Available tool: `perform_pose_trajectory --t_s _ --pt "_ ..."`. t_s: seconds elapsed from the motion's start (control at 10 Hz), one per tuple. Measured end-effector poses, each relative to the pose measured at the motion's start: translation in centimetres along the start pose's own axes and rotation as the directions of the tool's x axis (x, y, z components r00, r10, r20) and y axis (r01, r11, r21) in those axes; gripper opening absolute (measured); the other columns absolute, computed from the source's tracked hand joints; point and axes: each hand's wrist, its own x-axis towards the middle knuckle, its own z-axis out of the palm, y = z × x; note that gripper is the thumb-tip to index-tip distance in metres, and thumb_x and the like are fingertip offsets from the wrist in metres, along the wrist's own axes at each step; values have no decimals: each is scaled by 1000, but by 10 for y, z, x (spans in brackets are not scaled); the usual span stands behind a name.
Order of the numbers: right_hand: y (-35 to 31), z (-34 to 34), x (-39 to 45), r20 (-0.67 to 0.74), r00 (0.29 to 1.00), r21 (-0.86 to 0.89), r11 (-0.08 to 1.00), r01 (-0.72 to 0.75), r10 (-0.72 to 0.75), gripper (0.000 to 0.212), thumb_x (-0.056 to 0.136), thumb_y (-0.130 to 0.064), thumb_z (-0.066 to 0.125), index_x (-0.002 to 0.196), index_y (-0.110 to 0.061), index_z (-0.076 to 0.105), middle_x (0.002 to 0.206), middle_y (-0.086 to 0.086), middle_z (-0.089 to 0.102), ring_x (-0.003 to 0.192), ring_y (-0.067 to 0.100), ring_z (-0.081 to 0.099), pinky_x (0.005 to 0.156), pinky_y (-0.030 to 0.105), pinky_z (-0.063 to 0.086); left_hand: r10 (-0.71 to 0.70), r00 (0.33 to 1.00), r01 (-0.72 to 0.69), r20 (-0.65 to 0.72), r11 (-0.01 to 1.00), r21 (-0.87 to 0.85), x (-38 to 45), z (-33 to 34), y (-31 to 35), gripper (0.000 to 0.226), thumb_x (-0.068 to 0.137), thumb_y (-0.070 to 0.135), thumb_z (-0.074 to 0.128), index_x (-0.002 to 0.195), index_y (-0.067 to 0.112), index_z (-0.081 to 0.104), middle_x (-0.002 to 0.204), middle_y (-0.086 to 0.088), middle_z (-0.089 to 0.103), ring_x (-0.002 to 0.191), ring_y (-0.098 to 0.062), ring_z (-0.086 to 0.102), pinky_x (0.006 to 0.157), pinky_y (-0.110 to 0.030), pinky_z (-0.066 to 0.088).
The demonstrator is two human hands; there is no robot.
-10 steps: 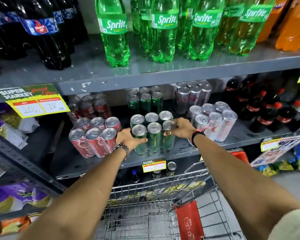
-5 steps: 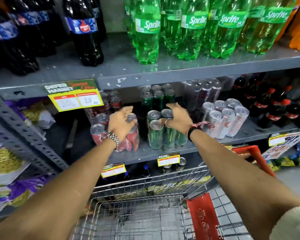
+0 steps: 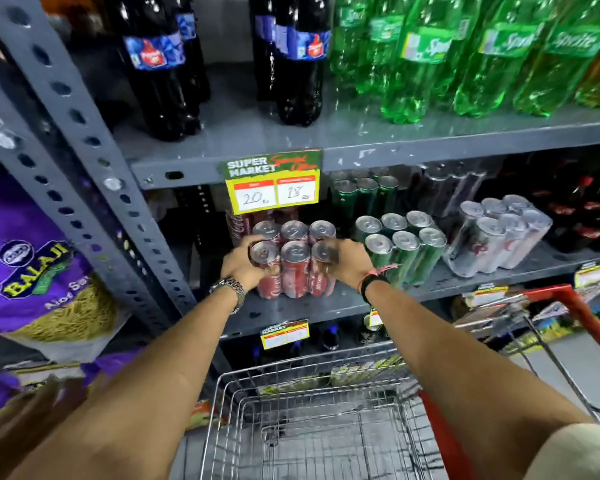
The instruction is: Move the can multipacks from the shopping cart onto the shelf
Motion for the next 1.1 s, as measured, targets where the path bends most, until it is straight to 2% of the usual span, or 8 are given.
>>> perform_pose_trajectory --t_s 0.1,0.3,0.5,0.6,0.8,0.9,1.0,1.1 --pt "-2 0 -1 -19 999 54 998 -29 30 31 78 -12 60 107 -5 68 101 20 72 96 36 67 82 40 56 18 1000 -18 -19 1000 -1 -1 -1 -3 66 57 26 86 115 31 56 115 -6 66 107 -24 60 83 -22 42" --pt "-19 2 -10 -5 999 56 998 -40 40 26 75 0 56 97 5 67 99 25 71 97 38 66 76 37 53 51 998 -48 -47 997 62 -23 -7 -10 54 60 29 81 109 32 57 105 -3 70 96 -25 64 73 -23 44" --pt "-35 12 -17 10 1000 74 997 4 -4 30 78 -5 60 107 -2 68 106 20 72 103 35 65 86 41 55 45 997 -40 -61 995 89 -42 -22 -20 51 62 30 78 107 33 54 102 -1 71 93 -24 64 70 -24 42" --pt "-35 15 -18 15 1000 86 996 0 -1 32 79 -8 62 110 -3 67 109 20 71 104 36 65 88 42 55 35 997 -28 -62 994 102 -45 -23 -23 52 63 31 78 108 33 53 105 -1 70 95 -24 64 77 -30 47" --pt "-28 23 -22 -15 1000 210 978 -5 8 47 81 -16 67 127 -10 57 119 16 68 113 30 62 91 28 47 77 995 -69 -63 990 126 -52 -23 -25 64 70 34 76 127 30 47 117 -9 66 105 -29 61 84 -35 49" --pt "-28 15 -40 -109 993 316 946 79 -47 50 80 -12 66 128 -17 56 120 10 68 113 25 61 86 20 43 127 987 -102 -102 971 218 -69 -22 -24 59 80 30 64 133 29 39 131 -11 53 108 -30 59 83 -37 51" --pt "-27 -7 -69 -309 948 497 836 233 -80 39 83 -22 66 122 -18 61 120 -1 68 109 9 60 93 23 48 333 924 -264 -190 912 313 -98 -24 -21 49 85 25 53 132 29 39 144 3 39 127 -20 46 84 -39 55" --pt "-24 -51 -112 -567 815 564 665 490 -120 28 85 -42 62 110 -30 67 108 -22 69 99 -4 63 84 9 49 634 721 -491 -280 753 439 -128 -22 -5 46 87 22 47 133 19 42 147 -1 39 141 -15 21 114 -45 31"
